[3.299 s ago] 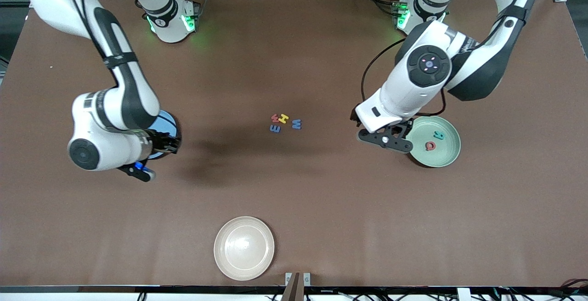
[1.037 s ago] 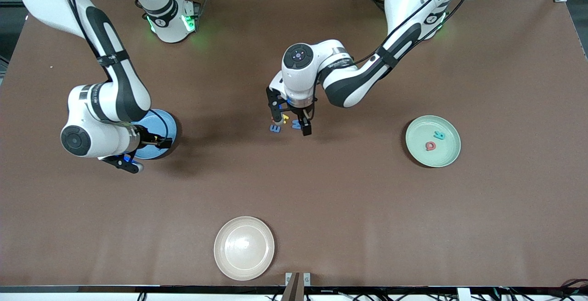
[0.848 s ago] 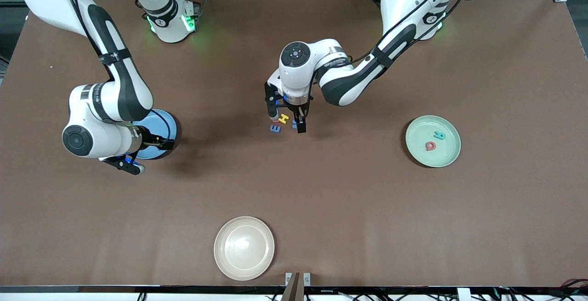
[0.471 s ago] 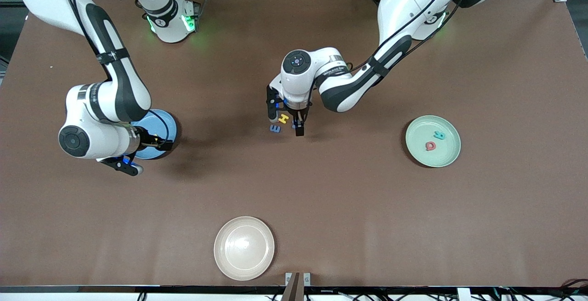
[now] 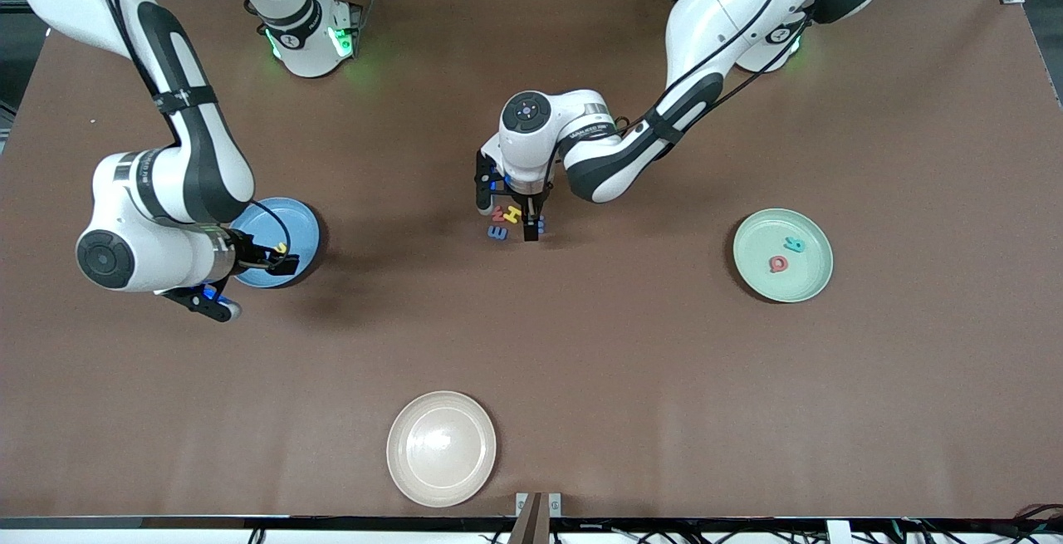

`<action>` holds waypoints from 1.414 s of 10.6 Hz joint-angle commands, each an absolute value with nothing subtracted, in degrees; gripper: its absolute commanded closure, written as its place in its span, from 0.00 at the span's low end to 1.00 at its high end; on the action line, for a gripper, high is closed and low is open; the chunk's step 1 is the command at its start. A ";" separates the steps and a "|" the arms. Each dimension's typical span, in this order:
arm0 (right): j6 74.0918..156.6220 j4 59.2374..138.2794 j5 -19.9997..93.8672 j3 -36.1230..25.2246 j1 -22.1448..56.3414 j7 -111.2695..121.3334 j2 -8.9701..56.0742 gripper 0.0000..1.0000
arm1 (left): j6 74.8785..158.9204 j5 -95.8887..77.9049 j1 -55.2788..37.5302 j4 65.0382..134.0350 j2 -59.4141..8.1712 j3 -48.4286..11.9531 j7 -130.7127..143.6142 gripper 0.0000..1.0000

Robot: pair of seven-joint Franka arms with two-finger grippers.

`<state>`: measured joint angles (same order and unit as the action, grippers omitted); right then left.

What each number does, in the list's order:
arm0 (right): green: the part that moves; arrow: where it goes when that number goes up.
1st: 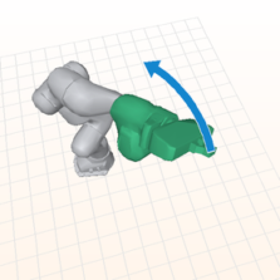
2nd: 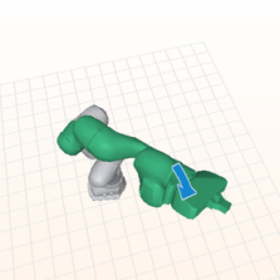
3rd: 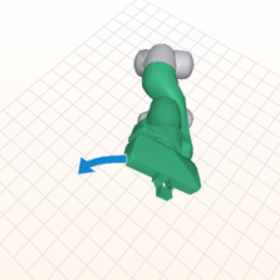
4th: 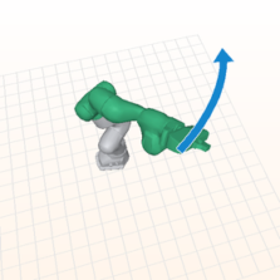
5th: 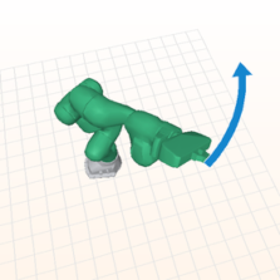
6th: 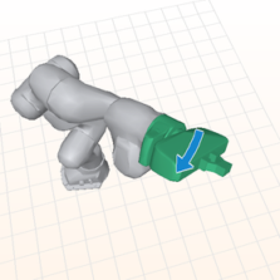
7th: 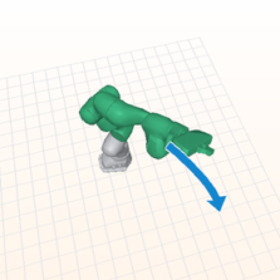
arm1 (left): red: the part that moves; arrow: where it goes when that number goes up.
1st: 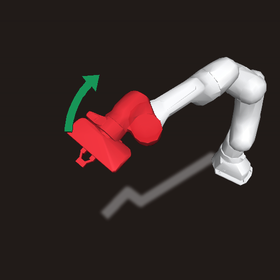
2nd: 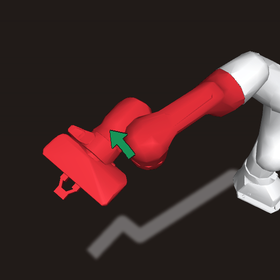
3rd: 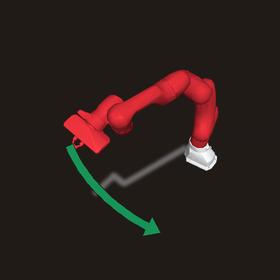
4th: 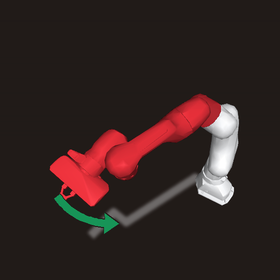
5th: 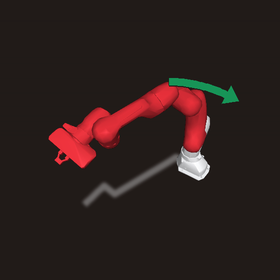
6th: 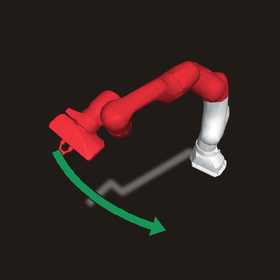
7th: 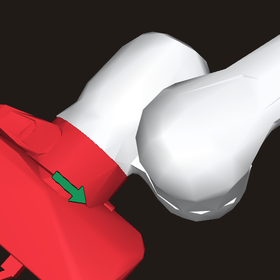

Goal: Sort upper and lower case letters into plates
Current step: 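Lower the left gripper onto the blue M and grasp it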

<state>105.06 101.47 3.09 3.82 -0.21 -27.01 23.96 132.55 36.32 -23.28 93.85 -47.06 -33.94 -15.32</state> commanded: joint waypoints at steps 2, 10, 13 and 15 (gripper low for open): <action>103.97 101.34 3.08 4.22 -0.96 -27.95 23.03 0.00 | 133.77 38.06 -25.40 93.69 -47.37 -31.20 -13.80 0.04; 104.15 101.43 3.08 4.39 -0.53 -28.04 23.12 0.00 | 133.77 39.11 -25.49 93.60 -49.04 -29.97 -14.15 0.26; 104.06 101.51 3.08 4.39 -0.44 -28.04 23.12 0.00 | 133.77 39.02 -25.40 93.25 -49.13 -29.88 -13.89 0.93; 104.06 101.51 3.08 4.39 -0.44 -28.04 23.20 0.00 | 133.16 38.06 -24.96 92.55 -48.08 -29.88 -13.54 1.00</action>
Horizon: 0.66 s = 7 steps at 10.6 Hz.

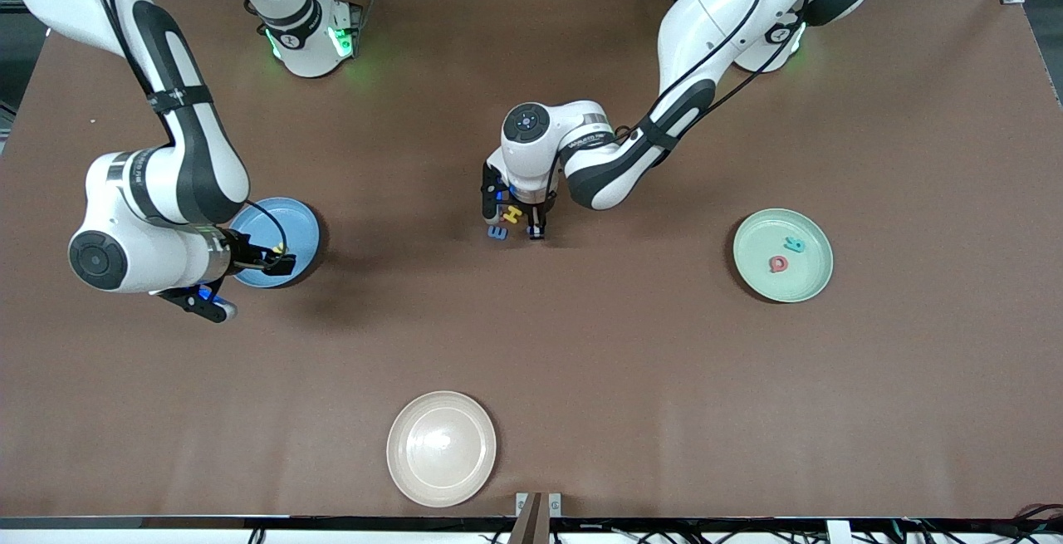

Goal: Sort upper and lower case letters into plates
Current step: 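Lower the left gripper onto the blue M and grasp it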

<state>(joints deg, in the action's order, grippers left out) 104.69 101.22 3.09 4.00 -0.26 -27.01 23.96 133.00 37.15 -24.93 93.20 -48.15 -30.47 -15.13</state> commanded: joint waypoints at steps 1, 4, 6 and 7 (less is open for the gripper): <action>104.15 101.51 3.08 4.39 -0.35 -28.04 23.20 0.00 | 131.85 37.71 -23.83 92.29 -47.03 -29.80 -13.10 1.00; 104.33 101.51 3.25 5.01 2.36 -28.12 23.20 0.00 | 125.62 28.17 -16.28 91.85 -39.06 -30.41 -12.57 1.00; 105.20 101.51 4.48 7.81 2.90 -32.84 23.29 0.00 | 119.91 20.51 -12.07 89.31 -35.35 -29.97 -12.31 1.00; 106.16 101.77 4.57 9.82 2.99 -34.96 23.38 0.00 | 117.36 17.96 -7.86 89.04 -33.42 -30.06 -12.30 1.00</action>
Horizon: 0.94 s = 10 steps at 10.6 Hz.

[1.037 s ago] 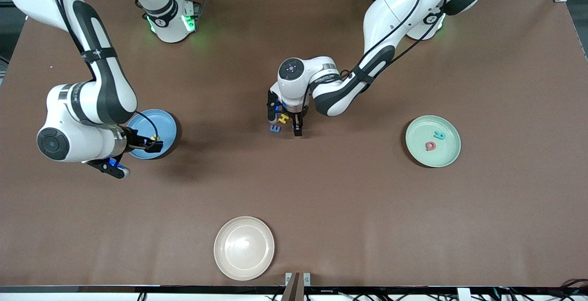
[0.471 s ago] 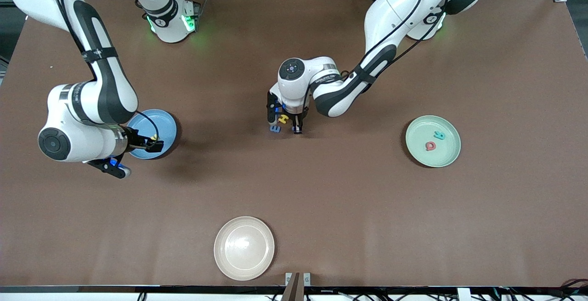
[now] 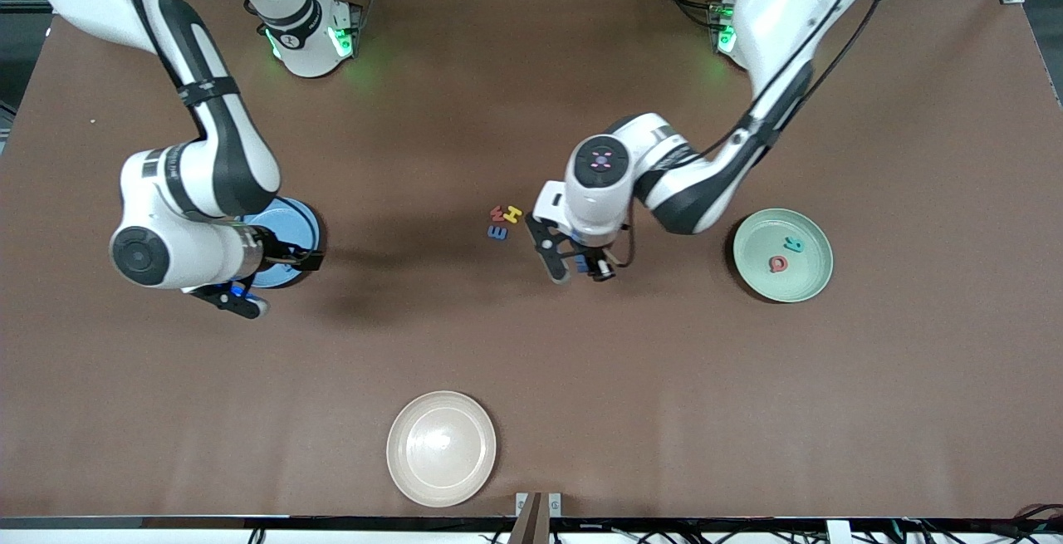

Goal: Sort upper and lower case letters into plates
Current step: 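Carry the blue M toward the green plate while the right gripper reaches the letters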

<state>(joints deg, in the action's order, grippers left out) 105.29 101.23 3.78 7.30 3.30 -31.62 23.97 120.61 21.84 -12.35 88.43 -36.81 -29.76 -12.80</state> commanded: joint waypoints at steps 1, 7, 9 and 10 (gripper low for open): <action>107.22 101.95 4.57 11.84 3.51 -38.55 23.73 0.00 | 115.07 14.71 -3.56 88.95 -31.75 -30.06 -12.39 1.00; 124.50 102.48 3.61 14.06 20.79 -52.29 29.61 0.00 | 100.92 10.63 10.44 88.85 -26.90 -29.88 -2.58 1.00; 132.68 102.48 -2.07 14.06 24.51 -52.12 33.55 0.00 | 96.00 10.90 13.26 89.47 -27.42 -29.88 -0.28 1.00; 134.72 102.48 -4.98 14.06 25.30 -51.68 34.71 0.00 | 94.50 10.81 14.49 90.43 -27.94 -29.88 0.87 1.00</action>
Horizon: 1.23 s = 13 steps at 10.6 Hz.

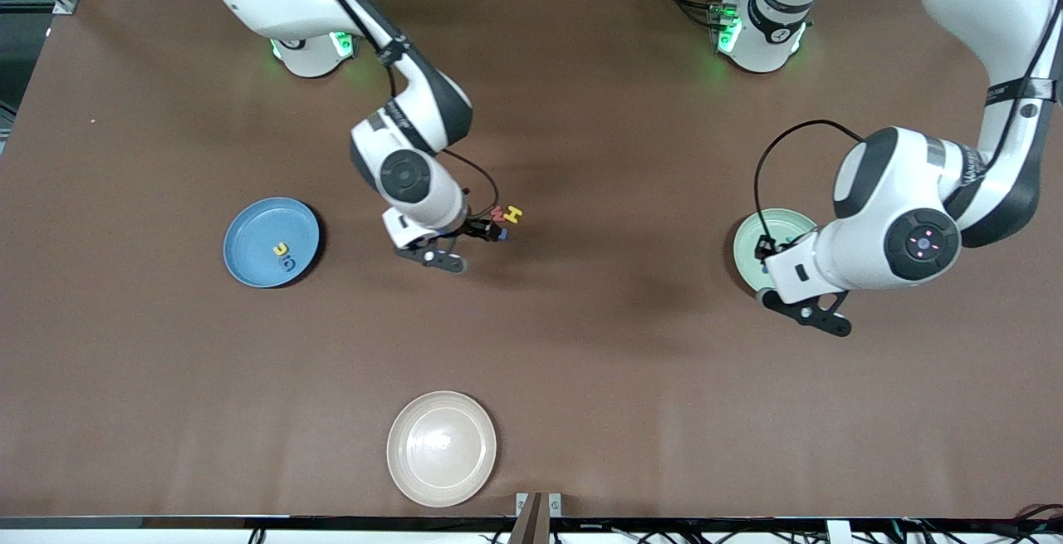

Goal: Sort upper and lower case letters into plates
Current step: 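Carry the blue M toward the green plate while the right gripper reaches the letters, then release the M on the green plate while the right gripper grasps the blue m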

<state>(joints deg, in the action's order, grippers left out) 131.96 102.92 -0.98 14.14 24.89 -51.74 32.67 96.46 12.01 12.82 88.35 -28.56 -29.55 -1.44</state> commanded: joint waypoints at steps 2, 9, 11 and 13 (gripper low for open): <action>137.71 102.48 -6.06 14.06 25.57 -51.59 36.99 0.00 | 94.92 10.63 15.73 93.42 -29.17 -29.88 1.40 1.00; 141.33 102.66 -5.45 15.20 27.68 -56.42 39.72 0.00 | 106.94 13.43 21.00 105.89 -31.82 -29.00 2.20 0.57; 141.33 102.74 -5.45 15.21 27.95 -56.69 39.81 0.00 | 107.05 14.24 21.01 105.65 -31.29 -29.09 2.37 0.00; 141.42 102.75 -5.54 15.21 28.30 -56.69 40.34 0.00 | 106.70 14.24 20.39 105.12 -29.54 -29.61 2.46 0.00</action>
